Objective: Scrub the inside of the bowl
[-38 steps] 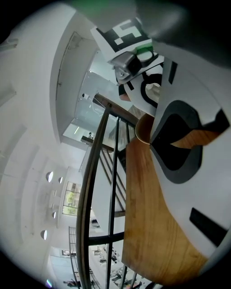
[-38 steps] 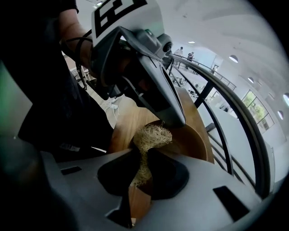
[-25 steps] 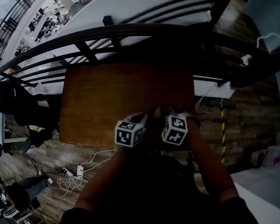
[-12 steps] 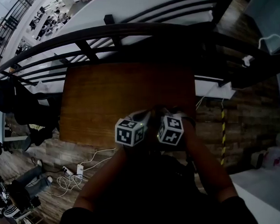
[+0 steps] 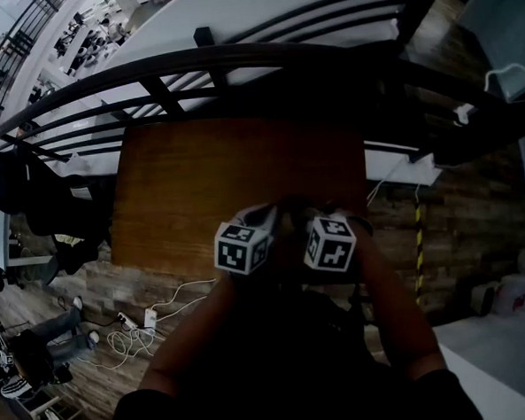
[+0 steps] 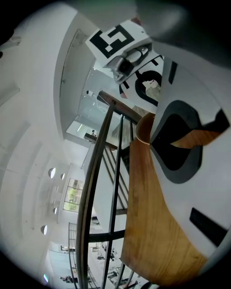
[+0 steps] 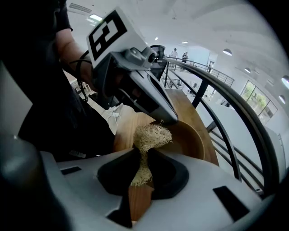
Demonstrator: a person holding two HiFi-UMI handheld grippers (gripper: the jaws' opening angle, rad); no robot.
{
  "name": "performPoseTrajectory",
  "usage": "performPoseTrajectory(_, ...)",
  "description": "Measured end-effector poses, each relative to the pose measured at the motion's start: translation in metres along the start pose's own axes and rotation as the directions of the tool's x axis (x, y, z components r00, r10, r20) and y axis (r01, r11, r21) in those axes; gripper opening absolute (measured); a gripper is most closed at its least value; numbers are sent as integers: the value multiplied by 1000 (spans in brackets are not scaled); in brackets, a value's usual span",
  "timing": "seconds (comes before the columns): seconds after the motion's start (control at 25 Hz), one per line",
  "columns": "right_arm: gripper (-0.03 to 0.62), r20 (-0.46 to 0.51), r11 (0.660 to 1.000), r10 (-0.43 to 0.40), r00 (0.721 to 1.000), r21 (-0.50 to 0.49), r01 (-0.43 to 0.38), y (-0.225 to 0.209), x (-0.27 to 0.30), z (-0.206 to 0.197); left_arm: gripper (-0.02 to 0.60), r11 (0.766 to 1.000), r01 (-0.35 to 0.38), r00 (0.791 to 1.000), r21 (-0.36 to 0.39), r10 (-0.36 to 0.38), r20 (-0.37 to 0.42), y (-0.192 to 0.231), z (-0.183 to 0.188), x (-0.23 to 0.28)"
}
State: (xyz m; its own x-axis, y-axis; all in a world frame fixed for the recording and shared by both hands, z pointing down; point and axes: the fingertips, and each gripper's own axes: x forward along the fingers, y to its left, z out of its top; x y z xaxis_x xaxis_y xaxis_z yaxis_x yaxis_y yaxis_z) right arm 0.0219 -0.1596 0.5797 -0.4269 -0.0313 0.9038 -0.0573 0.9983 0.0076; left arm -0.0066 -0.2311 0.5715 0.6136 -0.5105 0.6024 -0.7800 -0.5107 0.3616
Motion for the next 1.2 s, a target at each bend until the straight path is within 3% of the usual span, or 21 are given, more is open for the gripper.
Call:
performPoseTrajectory(0.28,69,-25,983,-128,992,127,130,-39,-12,-13,-2,1000,14,1000,5,-14,1,-8,3,-2)
performPoseTrajectory(0.52,69,-85,978,-165,983,116,174,-40,1,-7,0,997,74,997,-9,-74,0,-27,9,-5)
performPoseTrajectory(0.68,69,-68,988,-119,991,89,124,-28,10,2,0,999,51,999,-14,-51,4,-19,7,-6)
performPoseTrajectory(0.84,69,-33,997,-8,999,80,10,-8,21,4,0,1000,23,1000,-21,-23,0,-6,1,-7)
performPoseTrajectory(1.0,69,94,984,97,991,141,-109,2,14,15,-1,1000,-2,1000,-8,2,-12,7,-9,-8)
performPoseTrajectory(1.08,69,175,970,109,979,197,-143,-1,8,19,0,999,-5,1000,-32,5,-20,15,-16,-5)
performPoseTrajectory(1.2,70,256,946,53,965,296,-130,-14,2,16,0,996,6,1000,-93,-9,-29,29,-26,4)
